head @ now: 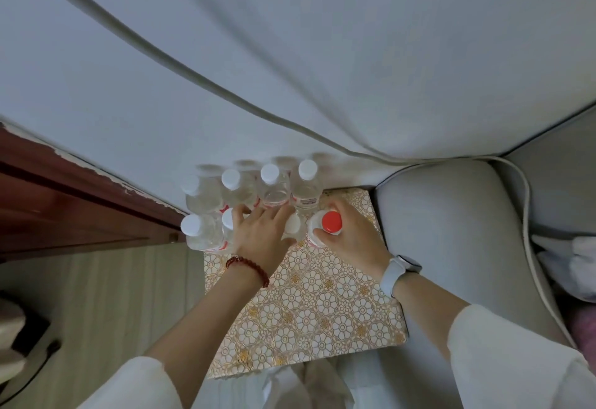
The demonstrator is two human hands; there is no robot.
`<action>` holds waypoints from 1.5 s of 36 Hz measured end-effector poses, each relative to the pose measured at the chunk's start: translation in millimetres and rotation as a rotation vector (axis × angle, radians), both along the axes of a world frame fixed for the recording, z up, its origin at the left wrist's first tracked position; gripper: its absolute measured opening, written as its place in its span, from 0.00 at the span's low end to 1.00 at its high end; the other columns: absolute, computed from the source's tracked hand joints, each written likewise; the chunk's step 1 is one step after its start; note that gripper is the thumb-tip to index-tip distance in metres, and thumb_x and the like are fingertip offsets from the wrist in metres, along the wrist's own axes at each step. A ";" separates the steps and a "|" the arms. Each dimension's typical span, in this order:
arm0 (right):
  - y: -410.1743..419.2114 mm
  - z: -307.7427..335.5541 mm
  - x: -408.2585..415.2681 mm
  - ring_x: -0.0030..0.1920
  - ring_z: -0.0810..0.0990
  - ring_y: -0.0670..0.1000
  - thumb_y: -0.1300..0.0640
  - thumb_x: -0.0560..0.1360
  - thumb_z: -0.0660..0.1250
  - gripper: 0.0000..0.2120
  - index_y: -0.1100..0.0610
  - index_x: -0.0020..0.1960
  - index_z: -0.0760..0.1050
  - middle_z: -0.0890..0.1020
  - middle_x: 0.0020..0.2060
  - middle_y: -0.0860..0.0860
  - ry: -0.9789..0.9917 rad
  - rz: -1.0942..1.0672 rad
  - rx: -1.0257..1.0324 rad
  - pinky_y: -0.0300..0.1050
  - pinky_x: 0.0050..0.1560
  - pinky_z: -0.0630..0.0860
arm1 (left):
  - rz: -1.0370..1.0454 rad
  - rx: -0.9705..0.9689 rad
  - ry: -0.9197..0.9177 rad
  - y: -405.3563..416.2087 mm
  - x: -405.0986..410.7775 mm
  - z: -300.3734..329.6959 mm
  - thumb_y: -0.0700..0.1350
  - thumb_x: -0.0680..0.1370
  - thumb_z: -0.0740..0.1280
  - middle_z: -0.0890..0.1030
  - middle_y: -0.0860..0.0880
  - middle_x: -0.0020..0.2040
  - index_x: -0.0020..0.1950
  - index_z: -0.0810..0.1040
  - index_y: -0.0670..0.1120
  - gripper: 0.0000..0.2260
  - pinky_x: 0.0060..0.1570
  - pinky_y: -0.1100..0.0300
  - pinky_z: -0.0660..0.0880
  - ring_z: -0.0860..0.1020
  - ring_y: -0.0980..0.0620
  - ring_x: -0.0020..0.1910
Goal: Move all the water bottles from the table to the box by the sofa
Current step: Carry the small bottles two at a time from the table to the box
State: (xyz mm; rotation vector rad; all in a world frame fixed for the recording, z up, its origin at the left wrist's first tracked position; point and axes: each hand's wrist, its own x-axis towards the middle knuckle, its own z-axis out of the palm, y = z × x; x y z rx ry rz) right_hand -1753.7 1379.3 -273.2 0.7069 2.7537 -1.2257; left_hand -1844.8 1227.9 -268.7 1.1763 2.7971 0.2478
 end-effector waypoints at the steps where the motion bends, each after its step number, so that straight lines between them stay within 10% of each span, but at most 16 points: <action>1: -0.9 -1.0 -0.5 0.45 0.78 0.51 0.48 0.70 0.70 0.19 0.52 0.56 0.68 0.78 0.51 0.49 0.005 -0.006 0.004 0.45 0.43 0.77 | -0.005 0.015 0.022 -0.6 -1.7 -1.9 0.49 0.57 0.80 0.85 0.51 0.43 0.48 0.79 0.50 0.22 0.51 0.53 0.56 0.83 0.48 0.44; 14: -15.3 -0.3 -20.2 0.46 0.72 0.47 0.59 0.67 0.74 0.17 0.60 0.54 0.74 0.71 0.51 0.53 0.146 -0.077 -0.021 0.21 0.46 0.66 | 0.051 0.004 -0.074 -8.3 -22.2 1.3 0.47 0.71 0.70 0.83 0.51 0.52 0.58 0.74 0.50 0.16 0.61 0.53 0.60 0.80 0.48 0.50; 26: -28.8 -2.2 -22.6 0.50 0.71 0.48 0.59 0.68 0.73 0.21 0.61 0.57 0.70 0.69 0.56 0.56 0.124 -0.150 -0.058 0.32 0.51 0.68 | -0.022 0.021 0.078 -14.7 -23.5 -7.2 0.48 0.58 0.79 0.84 0.52 0.44 0.53 0.77 0.48 0.26 0.49 0.50 0.74 0.82 0.49 0.40; 35: -25.8 36.7 -2.3 0.62 0.63 0.44 0.58 0.71 0.70 0.30 0.57 0.68 0.60 0.65 0.59 0.47 0.068 -0.107 -0.150 0.30 0.60 0.59 | 0.170 0.029 -0.158 -20.9 -3.8 27.6 0.52 0.74 0.66 0.66 0.49 0.71 0.71 0.63 0.50 0.27 0.70 0.41 0.47 0.60 0.47 0.72; 40: -45.9 78.6 18.2 0.57 0.70 0.45 0.58 0.75 0.65 0.17 0.55 0.63 0.67 0.70 0.59 0.51 0.191 -0.178 -0.212 0.33 0.57 0.69 | 0.437 0.249 -0.254 -56.1 31.0 65.5 0.51 0.75 0.65 0.72 0.47 0.67 0.67 0.69 0.48 0.22 0.69 0.44 0.57 0.67 0.46 0.67; 49: -158.3 142.7 26.8 0.51 0.74 0.43 0.57 0.78 0.59 0.12 0.57 0.60 0.72 0.76 0.49 0.46 -0.018 0.403 -0.285 0.21 0.43 0.68 | 0.830 0.313 -0.262 -186.9 109.5 127.3 0.47 0.77 0.61 0.78 0.45 0.58 0.62 0.74 0.46 0.14 0.57 0.50 0.71 0.74 0.44 0.58; 54: -265.3 170.1 35.9 0.51 0.76 0.46 0.55 0.78 0.58 0.13 0.56 0.60 0.72 0.77 0.51 0.48 -0.102 0.716 -0.237 0.36 0.50 0.72 | 1.081 0.334 -0.155 -289.9 170.6 167.2 0.43 0.77 0.62 0.78 0.41 0.53 0.56 0.77 0.41 0.11 0.54 0.48 0.72 0.74 0.40 0.55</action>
